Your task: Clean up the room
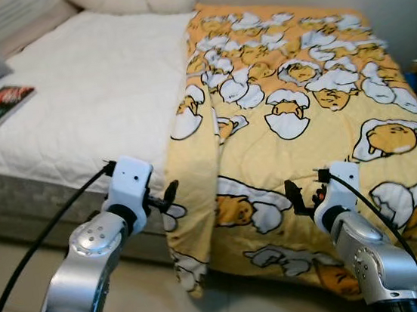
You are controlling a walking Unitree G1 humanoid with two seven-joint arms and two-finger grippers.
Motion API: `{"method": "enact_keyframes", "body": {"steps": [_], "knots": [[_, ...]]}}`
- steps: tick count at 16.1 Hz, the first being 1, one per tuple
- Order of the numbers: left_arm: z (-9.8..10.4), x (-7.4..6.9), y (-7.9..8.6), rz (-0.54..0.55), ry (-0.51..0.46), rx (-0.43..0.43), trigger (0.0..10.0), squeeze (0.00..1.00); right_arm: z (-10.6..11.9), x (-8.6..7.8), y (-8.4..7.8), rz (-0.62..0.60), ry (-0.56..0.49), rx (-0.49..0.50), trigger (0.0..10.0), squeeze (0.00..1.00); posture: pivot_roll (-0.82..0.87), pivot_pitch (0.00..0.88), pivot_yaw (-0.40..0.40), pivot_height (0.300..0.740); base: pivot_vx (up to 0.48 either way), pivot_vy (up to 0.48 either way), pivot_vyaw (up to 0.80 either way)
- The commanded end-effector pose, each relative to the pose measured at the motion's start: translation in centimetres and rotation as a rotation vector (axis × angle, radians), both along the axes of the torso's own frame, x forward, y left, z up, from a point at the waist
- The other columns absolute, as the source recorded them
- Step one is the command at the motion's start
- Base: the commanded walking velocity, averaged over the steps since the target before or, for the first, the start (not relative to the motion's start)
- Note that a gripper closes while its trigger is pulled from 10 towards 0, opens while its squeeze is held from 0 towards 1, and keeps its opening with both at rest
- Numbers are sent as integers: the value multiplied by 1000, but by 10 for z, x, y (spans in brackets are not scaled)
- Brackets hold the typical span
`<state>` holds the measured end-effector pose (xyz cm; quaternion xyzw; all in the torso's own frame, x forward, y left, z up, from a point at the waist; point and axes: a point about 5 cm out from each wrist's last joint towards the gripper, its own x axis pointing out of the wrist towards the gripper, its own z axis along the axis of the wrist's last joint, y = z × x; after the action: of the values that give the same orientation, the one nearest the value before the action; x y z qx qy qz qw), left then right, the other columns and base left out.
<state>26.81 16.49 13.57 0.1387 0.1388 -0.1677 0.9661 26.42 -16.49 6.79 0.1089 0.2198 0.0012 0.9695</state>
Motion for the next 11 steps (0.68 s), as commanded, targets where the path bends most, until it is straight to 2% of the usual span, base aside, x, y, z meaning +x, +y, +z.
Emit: {"method": "enact_keyframes", "body": {"steps": [1, 11], "knots": [[2, 1, 4, 8, -2, 8, 10000, 0, 4, 2, 6, 13, -9, 3, 10000, 1000, -56, 0, -63, 740, 0, 398, -669], [5, 5, 9, 36, -13, -5, 10000, 0, 8, 4, 10, 24, -13, -11, 10000, 1000, -53, 0, -57, 740, 0, 384, -669]]}}
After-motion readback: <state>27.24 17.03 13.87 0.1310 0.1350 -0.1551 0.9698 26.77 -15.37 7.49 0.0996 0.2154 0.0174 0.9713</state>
